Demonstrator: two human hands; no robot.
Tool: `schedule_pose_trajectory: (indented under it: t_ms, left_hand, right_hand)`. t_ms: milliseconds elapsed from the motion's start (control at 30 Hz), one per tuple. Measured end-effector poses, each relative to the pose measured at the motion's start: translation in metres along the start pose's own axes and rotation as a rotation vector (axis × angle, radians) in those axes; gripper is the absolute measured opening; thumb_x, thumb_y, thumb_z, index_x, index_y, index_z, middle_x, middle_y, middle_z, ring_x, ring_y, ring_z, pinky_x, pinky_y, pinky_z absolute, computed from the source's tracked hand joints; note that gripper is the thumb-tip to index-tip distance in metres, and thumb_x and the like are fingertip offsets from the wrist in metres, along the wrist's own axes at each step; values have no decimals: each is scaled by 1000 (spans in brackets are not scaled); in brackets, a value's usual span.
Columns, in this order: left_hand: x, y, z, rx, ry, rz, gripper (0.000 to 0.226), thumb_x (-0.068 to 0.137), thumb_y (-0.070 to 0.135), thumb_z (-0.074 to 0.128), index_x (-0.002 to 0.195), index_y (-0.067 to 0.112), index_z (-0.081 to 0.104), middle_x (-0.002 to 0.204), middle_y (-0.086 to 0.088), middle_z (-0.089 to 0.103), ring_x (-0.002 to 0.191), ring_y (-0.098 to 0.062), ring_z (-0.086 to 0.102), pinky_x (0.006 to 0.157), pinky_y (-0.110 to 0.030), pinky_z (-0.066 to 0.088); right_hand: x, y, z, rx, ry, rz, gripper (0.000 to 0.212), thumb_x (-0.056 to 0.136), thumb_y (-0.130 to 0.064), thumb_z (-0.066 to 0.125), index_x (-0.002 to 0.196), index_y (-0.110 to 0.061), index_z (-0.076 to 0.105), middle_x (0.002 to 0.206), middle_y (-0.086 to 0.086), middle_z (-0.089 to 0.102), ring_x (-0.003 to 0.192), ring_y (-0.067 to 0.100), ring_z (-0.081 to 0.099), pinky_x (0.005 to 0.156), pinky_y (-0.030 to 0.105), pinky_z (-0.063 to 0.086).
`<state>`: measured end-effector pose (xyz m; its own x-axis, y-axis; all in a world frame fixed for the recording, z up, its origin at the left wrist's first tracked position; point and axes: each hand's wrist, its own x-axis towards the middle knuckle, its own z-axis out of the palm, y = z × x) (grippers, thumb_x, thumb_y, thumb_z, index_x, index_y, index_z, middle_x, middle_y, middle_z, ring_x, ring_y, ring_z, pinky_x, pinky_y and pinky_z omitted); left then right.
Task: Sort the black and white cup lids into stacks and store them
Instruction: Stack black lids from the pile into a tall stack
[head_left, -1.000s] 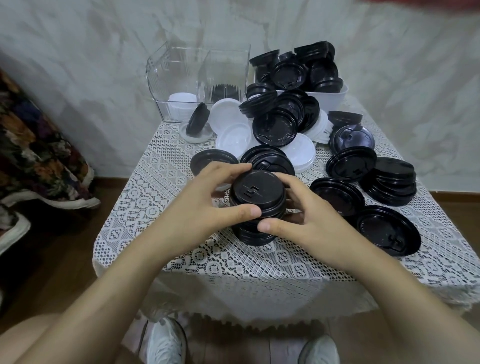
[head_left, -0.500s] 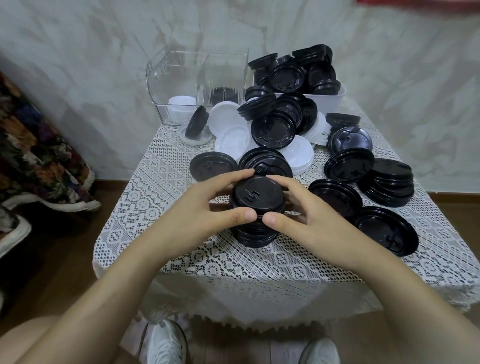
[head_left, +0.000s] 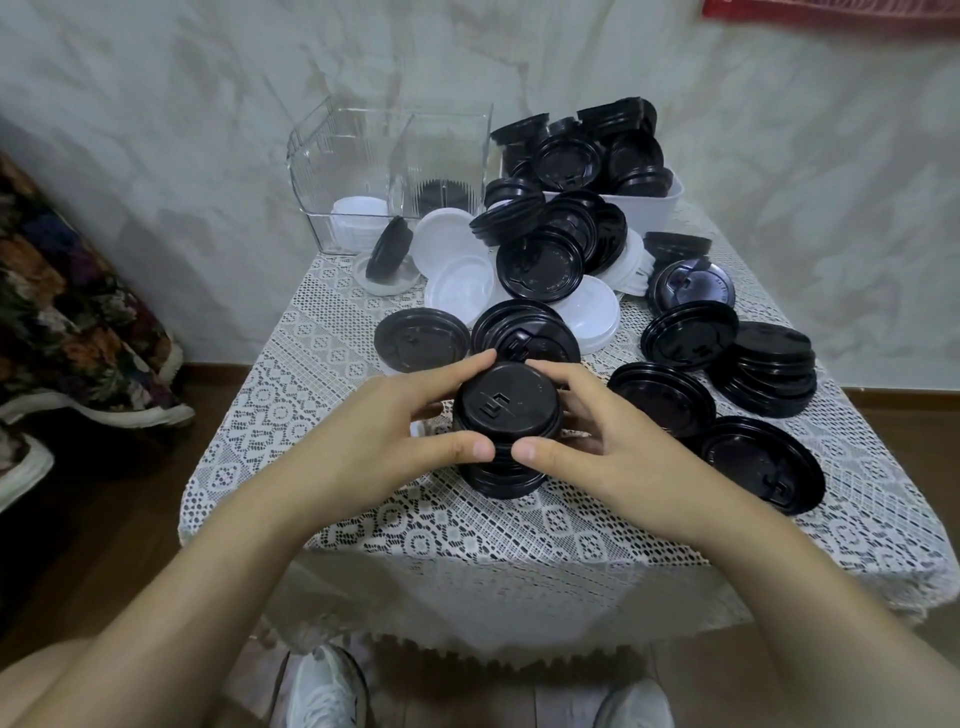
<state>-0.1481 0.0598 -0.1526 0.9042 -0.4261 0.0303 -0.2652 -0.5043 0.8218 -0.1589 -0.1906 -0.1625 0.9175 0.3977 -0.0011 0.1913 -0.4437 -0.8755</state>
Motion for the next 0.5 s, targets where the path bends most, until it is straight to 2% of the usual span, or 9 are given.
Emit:
schedule_pose_trajectory:
  t_ms: [167,267,367,500]
  left_hand:
    - [-1,4,1,-158,-7,-24,78,82,36,79,152,37,46,139,21,64,130,1,58,114,-35,46]
    - [-1,6,-1,-186,-8,-30,76,81,34,77,151,36,48,137,23,64,129,3,59,112,-28,47]
    - [-1,7,-1,-196,-8,-34,72,82,34,78,147,39,50,137,23,64,129,2,58,113,-31,46]
    - [2,6,-2,-202,-14,-21,68,82,33,79,143,43,52,136,22,65,129,0,59,114,-35,44]
  right_hand:
    - [0,-1,0,18,15,-20,67,81,-63,73,141,-52,46,136,-23,62,132,0,55,114,43,44]
    - [-1,-1,0,20,27,-24,65,85,-58,75,142,-51,46,136,-22,63,129,0,58,112,42,46]
    - [-1,-1,0,-5,37,-22,70,80,-66,71,143,-53,44,136,-25,61,130,-2,55,113,41,45]
    - [0,-3,0,17,32,-26,56,89,-49,74,140,-47,51,133,-21,64,128,-1,57,110,40,48]
